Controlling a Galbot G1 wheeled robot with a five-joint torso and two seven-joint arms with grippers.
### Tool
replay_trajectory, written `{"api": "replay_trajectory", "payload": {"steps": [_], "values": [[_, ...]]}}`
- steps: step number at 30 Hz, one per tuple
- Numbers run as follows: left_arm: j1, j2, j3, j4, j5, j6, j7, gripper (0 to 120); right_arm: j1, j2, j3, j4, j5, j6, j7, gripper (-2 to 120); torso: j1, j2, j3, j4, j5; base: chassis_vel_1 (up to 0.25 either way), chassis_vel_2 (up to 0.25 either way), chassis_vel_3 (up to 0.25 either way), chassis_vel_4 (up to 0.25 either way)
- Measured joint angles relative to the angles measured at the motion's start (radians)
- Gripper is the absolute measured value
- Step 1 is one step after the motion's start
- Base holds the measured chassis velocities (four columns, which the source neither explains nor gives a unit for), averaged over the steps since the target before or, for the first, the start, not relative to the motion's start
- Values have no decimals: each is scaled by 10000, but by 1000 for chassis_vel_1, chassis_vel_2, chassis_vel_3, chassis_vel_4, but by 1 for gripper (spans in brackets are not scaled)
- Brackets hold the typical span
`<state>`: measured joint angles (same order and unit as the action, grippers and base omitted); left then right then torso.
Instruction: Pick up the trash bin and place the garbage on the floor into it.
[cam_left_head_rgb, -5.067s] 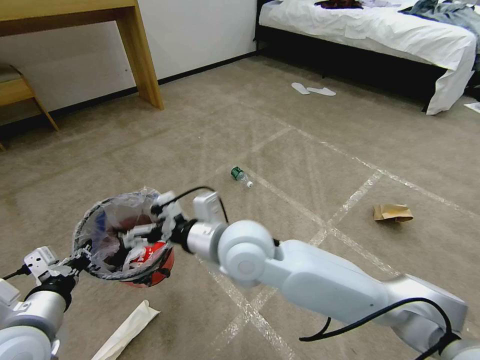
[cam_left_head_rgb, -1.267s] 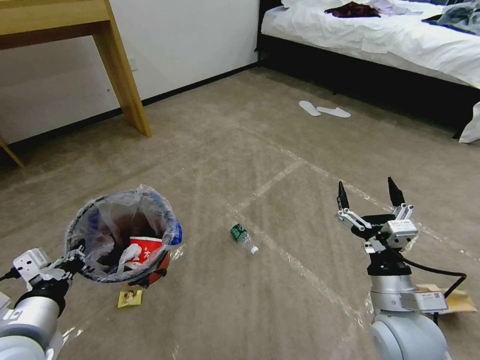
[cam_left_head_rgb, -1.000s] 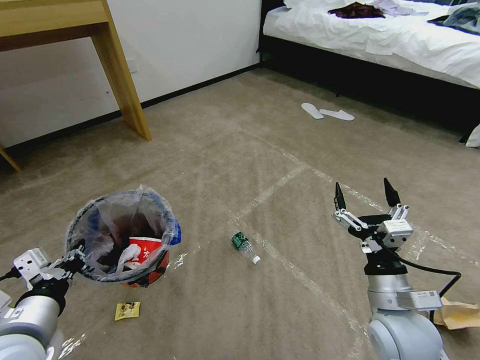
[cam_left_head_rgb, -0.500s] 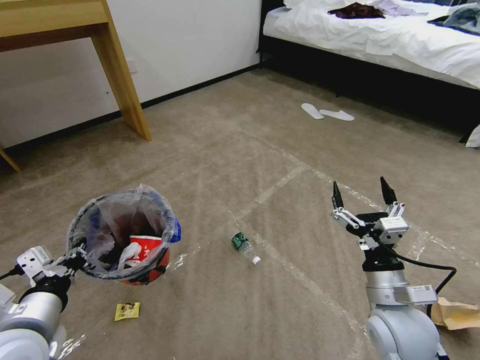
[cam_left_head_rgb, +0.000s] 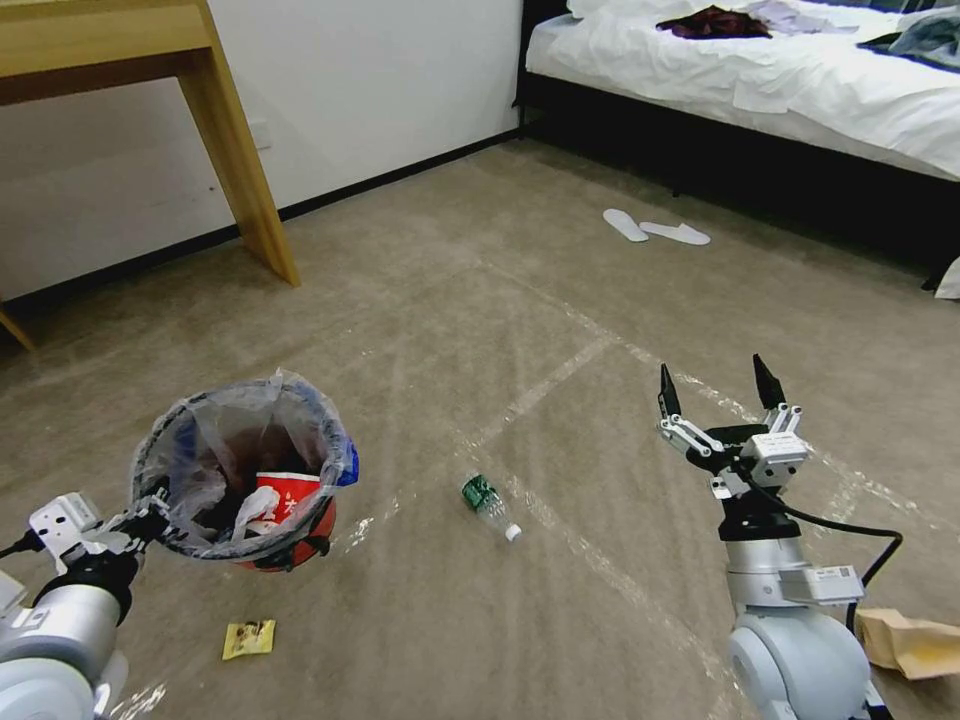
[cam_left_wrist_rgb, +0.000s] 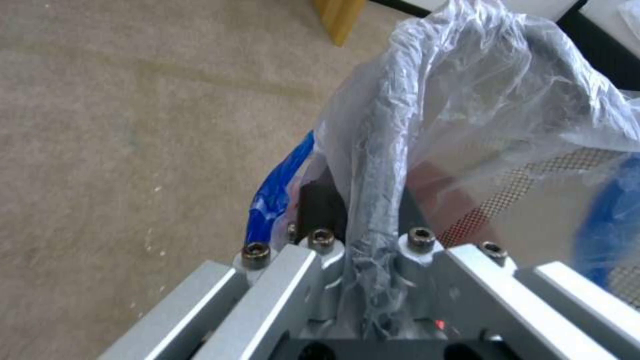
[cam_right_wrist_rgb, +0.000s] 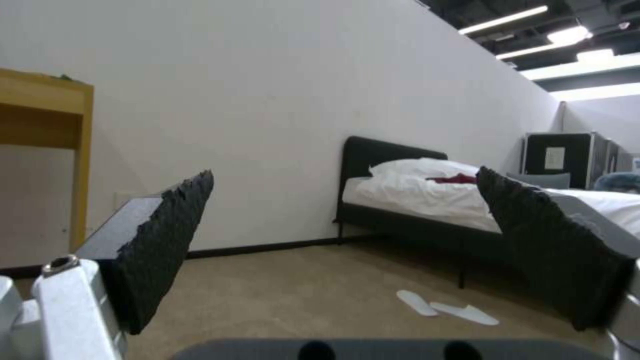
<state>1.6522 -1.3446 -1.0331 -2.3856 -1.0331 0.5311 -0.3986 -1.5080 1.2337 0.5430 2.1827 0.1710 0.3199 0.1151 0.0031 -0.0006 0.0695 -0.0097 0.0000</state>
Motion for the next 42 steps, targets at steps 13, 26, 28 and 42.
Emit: {"api": "replay_trajectory", "payload": {"steps": [13, 26, 28, 42], "values": [[-107, -80, 15, 166, 50, 0, -1, 2, 572, -667, -325, -241, 426, -696, 120, 100, -1, 1, -2, -1, 2, -49, 42, 49, -34], [-227, -165, -42, 360, 112, -13, -11, 2, 4530, -3440, -4305, -724, 7006, -8038, 3629, 100, 0, 0, -1, 2, -1, 0, 0, 0, 0], [-228, -204, -55, 361, 124, -14, -10, 2, 5060, -3469, -4868, -911, 7830, -8657, 4072, 100, 0, 0, -1, 2, 0, 0, 0, 0, 0], [-143, -462, -276, 338, 215, -87, -9, 2, 8167, -2152, -8829, -4418, 10166, -10740, 5511, 100, 0, 0, -1, 0, -1, 0, 0, 0, 0]]}}
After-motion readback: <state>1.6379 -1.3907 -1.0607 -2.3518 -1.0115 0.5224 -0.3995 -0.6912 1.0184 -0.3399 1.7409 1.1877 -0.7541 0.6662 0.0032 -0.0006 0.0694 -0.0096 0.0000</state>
